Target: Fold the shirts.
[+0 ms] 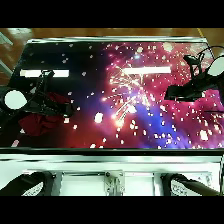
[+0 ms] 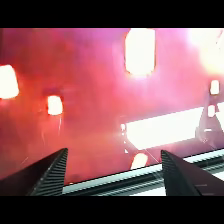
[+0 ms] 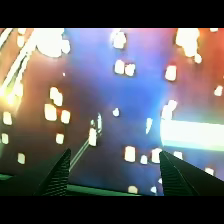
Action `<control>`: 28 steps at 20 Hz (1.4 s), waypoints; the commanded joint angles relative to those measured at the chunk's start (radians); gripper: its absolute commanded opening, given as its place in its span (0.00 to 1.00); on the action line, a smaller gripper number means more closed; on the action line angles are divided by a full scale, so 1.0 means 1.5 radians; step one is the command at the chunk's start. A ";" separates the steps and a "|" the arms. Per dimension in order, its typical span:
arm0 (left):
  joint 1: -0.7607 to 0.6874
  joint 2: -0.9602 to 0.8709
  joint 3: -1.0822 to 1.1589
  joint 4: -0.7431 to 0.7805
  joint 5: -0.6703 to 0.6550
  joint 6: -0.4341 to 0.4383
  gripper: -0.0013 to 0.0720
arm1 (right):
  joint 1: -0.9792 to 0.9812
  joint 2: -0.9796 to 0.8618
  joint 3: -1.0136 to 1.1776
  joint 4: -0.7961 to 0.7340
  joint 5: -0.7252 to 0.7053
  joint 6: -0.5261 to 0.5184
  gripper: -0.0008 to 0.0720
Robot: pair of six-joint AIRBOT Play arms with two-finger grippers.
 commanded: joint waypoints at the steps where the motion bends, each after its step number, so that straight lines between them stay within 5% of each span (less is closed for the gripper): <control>1: 0.000 0.000 0.000 0.000 0.000 0.000 0.98 | 0.000 -0.001 0.000 0.000 0.000 0.000 0.94; 24: 0.000 -0.022 0.000 -0.006 0.064 -0.001 0.98 | 0.000 -0.001 0.000 0.021 -0.011 0.005 0.94; 28: 0.046 -0.056 0.001 0.082 0.057 0.001 0.89 | 0.001 -0.001 0.000 0.025 0.006 0.007 0.94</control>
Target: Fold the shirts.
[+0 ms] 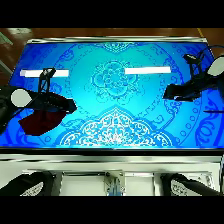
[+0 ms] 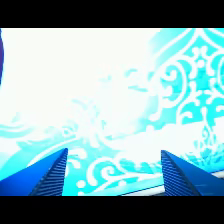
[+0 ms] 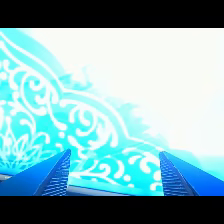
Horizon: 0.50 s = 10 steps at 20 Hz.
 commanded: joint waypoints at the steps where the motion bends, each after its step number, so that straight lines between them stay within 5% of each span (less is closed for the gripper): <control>1: 0.066 -0.039 0.008 0.079 -0.005 0.007 0.89 | 0.001 -0.001 0.000 0.005 0.011 0.002 0.94; 10: 0.370 -0.281 0.050 0.014 0.010 0.003 0.92 | 0.001 -0.001 0.000 0.023 0.003 -0.006 0.94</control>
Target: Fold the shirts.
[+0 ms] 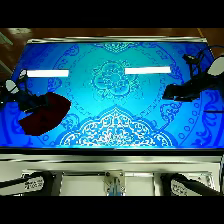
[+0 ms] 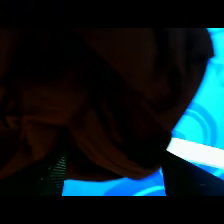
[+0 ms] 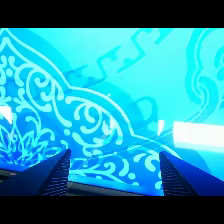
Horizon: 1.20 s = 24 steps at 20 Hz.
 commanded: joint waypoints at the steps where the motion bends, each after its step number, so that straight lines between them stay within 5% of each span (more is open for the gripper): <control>1: 0.075 -0.091 0.005 -0.062 0.034 -0.002 0.92 | 0.000 -0.001 0.000 0.009 -0.003 -0.006 0.94; 6: 0.070 -0.131 0.005 -0.097 0.109 0.001 0.88 | 0.000 -0.001 0.000 0.011 -0.024 -0.005 0.94; 8: 0.069 -0.127 0.005 -0.101 0.097 0.051 0.07 | 0.000 -0.001 0.000 0.027 -0.028 -0.005 0.94; 13: 0.012 0.003 0.030 -0.113 0.099 0.118 0.07 | 0.000 -0.001 0.000 0.056 -0.018 -0.006 0.94; 17: -0.152 0.253 0.038 -0.152 0.224 0.137 0.07 | 0.000 0.011 0.010 0.060 -0.007 -0.036 0.94; 20: -0.316 0.340 0.038 -0.183 0.316 0.053 0.07 | 0.000 0.064 0.039 0.059 -0.009 -0.035 0.94; 24: -0.513 0.283 -0.005 -0.183 0.391 0.002 0.07 | 0.000 0.157 0.046 0.050 -0.002 -0.032 0.94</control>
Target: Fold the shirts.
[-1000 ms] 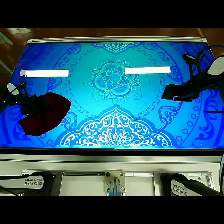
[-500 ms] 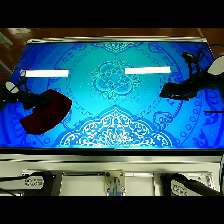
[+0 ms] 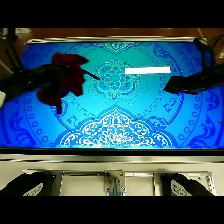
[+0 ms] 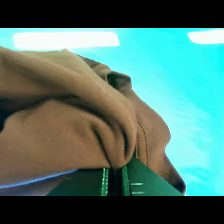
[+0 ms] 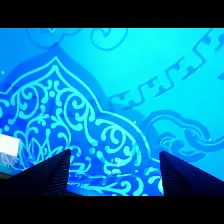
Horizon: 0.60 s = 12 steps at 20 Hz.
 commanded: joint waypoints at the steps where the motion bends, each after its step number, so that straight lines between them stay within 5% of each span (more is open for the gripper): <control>1: -0.163 -0.043 -0.036 -0.010 0.088 -0.076 0.07 | 0.000 0.071 0.007 -0.018 0.024 0.004 0.94; 4: -0.245 -0.189 -0.054 -0.024 0.113 -0.154 0.08 | 0.000 0.092 0.007 -0.075 0.093 0.017 0.94; 5: -0.257 -0.234 -0.053 -0.061 0.114 -0.163 0.25 | 0.000 0.092 0.007 -0.090 0.114 0.019 0.94; 6: -0.258 -0.263 -0.052 -0.103 0.108 -0.163 0.73 | 0.000 0.092 0.007 -0.100 0.127 0.018 0.94; 7: -0.245 -0.282 -0.052 -0.139 0.093 -0.163 1.00 | 0.000 0.092 0.007 -0.110 0.131 0.018 0.94; 9: -0.182 -0.278 -0.052 -0.148 0.027 -0.156 1.00 | 0.000 0.092 0.007 -0.146 0.126 0.018 0.94; 12: -0.017 -0.218 -0.053 -0.143 -0.105 -0.061 1.00 | -0.008 0.092 -0.008 -0.223 0.092 0.031 0.89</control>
